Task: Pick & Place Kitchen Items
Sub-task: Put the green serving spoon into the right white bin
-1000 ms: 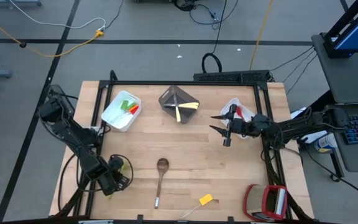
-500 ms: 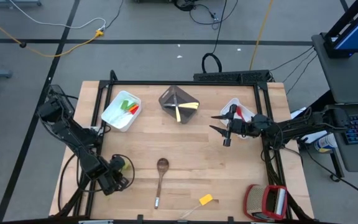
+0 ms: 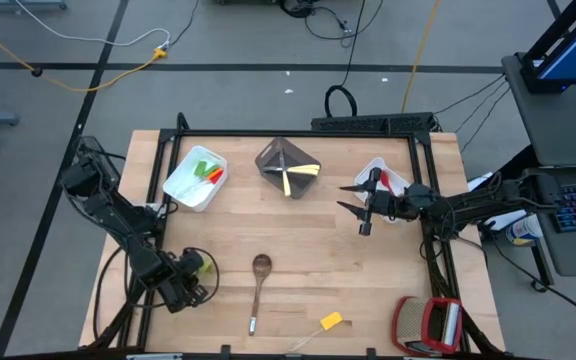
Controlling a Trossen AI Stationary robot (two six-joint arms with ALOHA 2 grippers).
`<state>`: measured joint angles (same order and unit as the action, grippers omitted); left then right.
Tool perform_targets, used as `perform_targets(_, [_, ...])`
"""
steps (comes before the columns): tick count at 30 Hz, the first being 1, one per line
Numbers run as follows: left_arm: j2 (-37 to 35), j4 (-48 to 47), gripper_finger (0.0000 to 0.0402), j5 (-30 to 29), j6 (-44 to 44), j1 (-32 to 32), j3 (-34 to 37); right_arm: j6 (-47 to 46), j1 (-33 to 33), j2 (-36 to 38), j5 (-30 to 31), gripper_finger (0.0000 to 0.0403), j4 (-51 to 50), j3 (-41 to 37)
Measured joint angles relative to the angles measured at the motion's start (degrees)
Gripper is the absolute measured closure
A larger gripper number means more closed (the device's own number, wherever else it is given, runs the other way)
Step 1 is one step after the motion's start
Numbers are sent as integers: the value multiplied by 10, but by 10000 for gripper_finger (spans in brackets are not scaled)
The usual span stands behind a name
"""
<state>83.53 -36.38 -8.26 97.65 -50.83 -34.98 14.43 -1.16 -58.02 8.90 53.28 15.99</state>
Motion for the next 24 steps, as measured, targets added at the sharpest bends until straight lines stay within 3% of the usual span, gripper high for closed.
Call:
perform_targets(5, [1,1,386,-38,-26,2,0,-4,0,0,0,234,0,0])
perform_targets(12, [8,-18,386,-139,-87,8,-13,-18,0,0,0,234,0,0])
perform_targets(16, [8,-22,387,-149,-101,24,-13,-28,0,0,0,234,0,0])
perform_targets(24, [7,24,387,-189,-231,74,-14,-33,0,0,0,234,0,0])
